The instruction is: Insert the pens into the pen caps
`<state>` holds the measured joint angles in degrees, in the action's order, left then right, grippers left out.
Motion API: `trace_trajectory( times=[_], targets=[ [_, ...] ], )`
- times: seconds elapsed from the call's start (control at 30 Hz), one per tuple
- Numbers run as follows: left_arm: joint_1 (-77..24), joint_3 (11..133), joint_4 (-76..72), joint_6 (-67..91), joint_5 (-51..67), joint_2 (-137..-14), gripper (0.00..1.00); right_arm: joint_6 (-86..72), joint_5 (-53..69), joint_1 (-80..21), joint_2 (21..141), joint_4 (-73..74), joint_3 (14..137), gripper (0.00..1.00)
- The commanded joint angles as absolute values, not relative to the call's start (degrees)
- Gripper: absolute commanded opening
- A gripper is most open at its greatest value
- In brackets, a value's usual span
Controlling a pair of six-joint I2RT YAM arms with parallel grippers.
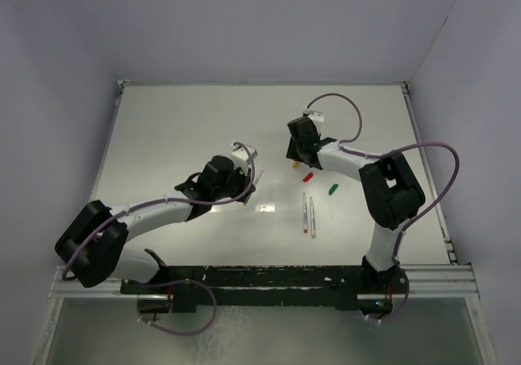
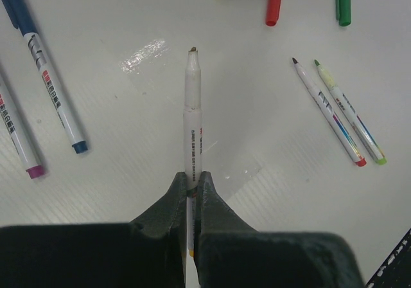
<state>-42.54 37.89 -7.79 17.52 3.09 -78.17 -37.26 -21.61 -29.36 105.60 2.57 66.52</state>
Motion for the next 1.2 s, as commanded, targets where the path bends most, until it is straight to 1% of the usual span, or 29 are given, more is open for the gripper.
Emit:
trace_trajectory(
  times=[0.0, 0.57, 0.73, 0.9, 1.17],
  targets=[
    [-40.6, 36.7, -13.2, 18.6, 7.9, -76.0, 0.0, -39.0, -23.5, -29.8, 105.7, 3.7, 68.5, 0.48],
    [-40.3, 36.7, -14.1, 19.4, 9.7, -76.9, 0.0, -41.2, -22.5, -29.8, 108.7, 3.8, 68.1, 0.46],
    [-40.3, 36.8, -14.2, 19.4, 9.8, -77.4, 0.0, -41.7, -22.5, -29.9, 109.4, 4.0, 67.9, 0.44],
    [-40.2, 36.9, -14.0, 19.7, 9.8, -77.9, 0.0, -42.0, -22.7, -30.1, 110.3, 4.8, 68.0, 0.4],
    [-40.2, 36.5, -14.0, 20.5, 9.5, -77.3, 0.0, -42.2, -25.5, -32.2, 111.7, 9.2, 68.0, 0.39]
  ],
)
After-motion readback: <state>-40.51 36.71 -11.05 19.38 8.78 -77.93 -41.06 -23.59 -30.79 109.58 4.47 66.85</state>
